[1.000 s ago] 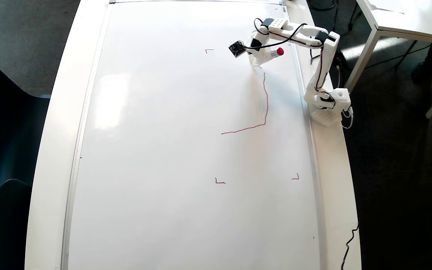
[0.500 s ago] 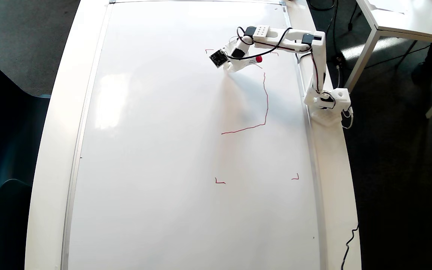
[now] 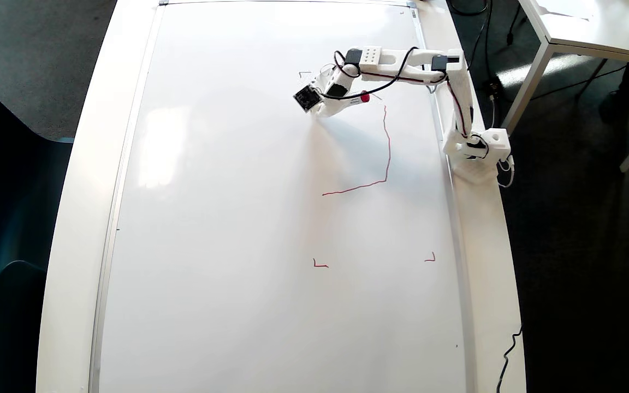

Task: Draw on a whiteboard a robot head using a pen attached to the gripper

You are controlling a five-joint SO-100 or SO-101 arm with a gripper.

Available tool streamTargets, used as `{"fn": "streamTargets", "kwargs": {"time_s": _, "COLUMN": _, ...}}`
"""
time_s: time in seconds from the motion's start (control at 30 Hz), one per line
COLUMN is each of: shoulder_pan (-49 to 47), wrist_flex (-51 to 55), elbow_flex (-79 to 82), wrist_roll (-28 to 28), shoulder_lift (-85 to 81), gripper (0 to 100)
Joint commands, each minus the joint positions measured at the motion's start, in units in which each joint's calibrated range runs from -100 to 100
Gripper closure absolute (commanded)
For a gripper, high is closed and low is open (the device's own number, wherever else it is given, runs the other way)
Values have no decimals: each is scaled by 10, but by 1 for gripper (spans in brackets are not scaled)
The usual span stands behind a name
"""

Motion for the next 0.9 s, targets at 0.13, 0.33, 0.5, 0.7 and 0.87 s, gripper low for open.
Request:
{"fn": "streamTargets", "kwargs": {"time_s": 0.13, "shoulder_pan": -89, "wrist_flex": 3, "elbow_flex": 1, "wrist_roll": -30, "shoulder_lift": 1, "gripper": 99}}
{"fn": "streamTargets", "kwargs": {"time_s": 0.33, "shoulder_pan": -151, "wrist_flex": 10, "elbow_flex": 2, "wrist_roll": -54, "shoulder_lift": 1, "gripper": 99}}
{"fn": "streamTargets", "kwargs": {"time_s": 0.5, "shoulder_pan": -193, "wrist_flex": 9, "elbow_flex": 17, "wrist_roll": -71, "shoulder_lift": -4, "gripper": 99}}
{"fn": "streamTargets", "kwargs": {"time_s": 0.7, "shoulder_pan": -224, "wrist_flex": 11, "elbow_flex": 18, "wrist_roll": -80, "shoulder_lift": -5, "gripper": 99}}
{"fn": "streamTargets", "kwargs": {"time_s": 0.87, "shoulder_pan": -246, "wrist_flex": 11, "elbow_flex": 18, "wrist_roll": -88, "shoulder_lift": -2, "gripper": 99}}
